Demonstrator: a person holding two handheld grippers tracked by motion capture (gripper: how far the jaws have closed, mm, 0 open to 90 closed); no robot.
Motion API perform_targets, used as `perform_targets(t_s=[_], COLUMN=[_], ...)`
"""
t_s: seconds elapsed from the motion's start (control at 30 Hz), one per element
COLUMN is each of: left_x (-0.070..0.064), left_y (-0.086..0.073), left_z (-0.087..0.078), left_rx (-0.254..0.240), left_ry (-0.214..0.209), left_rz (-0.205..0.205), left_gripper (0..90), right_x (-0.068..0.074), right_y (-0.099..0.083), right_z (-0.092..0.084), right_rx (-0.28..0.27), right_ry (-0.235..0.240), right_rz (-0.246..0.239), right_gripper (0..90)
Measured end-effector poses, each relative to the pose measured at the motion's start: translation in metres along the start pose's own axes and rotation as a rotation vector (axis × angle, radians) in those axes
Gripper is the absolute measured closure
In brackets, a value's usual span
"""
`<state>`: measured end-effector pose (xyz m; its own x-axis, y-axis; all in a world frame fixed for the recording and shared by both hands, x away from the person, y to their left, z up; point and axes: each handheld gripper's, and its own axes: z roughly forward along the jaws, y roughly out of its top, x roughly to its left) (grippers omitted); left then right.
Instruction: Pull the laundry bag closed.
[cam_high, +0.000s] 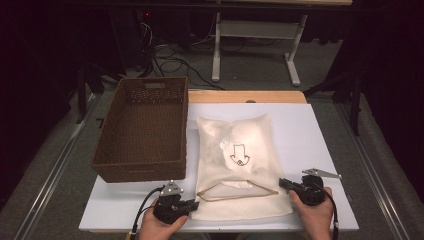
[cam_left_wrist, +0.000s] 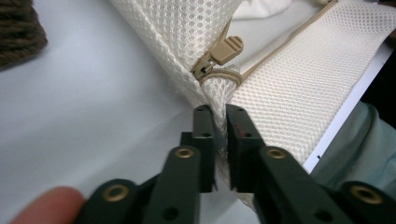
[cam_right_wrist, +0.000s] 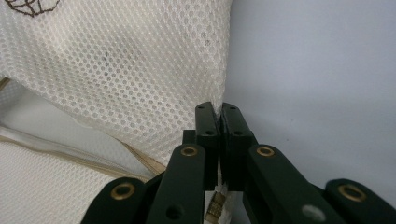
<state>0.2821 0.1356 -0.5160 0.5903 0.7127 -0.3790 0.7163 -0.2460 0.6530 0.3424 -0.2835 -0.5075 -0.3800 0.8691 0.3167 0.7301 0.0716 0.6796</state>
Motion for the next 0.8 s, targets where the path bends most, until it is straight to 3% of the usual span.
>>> perform_targets(t_s=[0.13, 0.27, 0.4, 0.53, 0.63, 0.73, 0.8], left_x=[0.006, 0.010, 0.012, 0.012, 0.012, 0.011, 0.011], left_y=[-0.003, -0.002, -0.001, 0.001, 0.003, 0.004, 0.005], left_z=[0.001, 0.001, 0.005, 0.009, 0.011, 0.011, 0.011], left_rx=[-0.003, -0.017, -0.028, -0.041, -0.039, -0.020, -0.014], left_ry=[-0.007, -0.023, -0.059, -0.071, -0.076, -0.066, -0.070], left_rz=[-0.017, -0.029, -0.040, -0.045, -0.045, -0.032, -0.033], left_gripper=[64.2, 58.6, 57.8, 58.1, 59.0, 64.8, 68.8], right_x=[0.002, 0.001, 0.003, 0.006, 0.008, 0.016, 0.023], right_y=[-0.001, -0.002, -0.003, -0.002, 0.000, 0.004, 0.005], right_z=[0.001, 0.001, -0.005, -0.010, -0.015, -0.019, -0.020], right_rx=[-0.008, -0.025, -0.063, -0.105, -0.161, -0.189, -0.181], right_ry=[-0.005, 0.006, 0.041, 0.041, 0.049, 0.052, 0.060], right_rz=[-0.030, -0.033, -0.037, -0.053, -0.052, -0.077, -0.095], right_gripper=[87.9, 85.0, 71.4, 62.8, 46.4, 32.0, 27.4])
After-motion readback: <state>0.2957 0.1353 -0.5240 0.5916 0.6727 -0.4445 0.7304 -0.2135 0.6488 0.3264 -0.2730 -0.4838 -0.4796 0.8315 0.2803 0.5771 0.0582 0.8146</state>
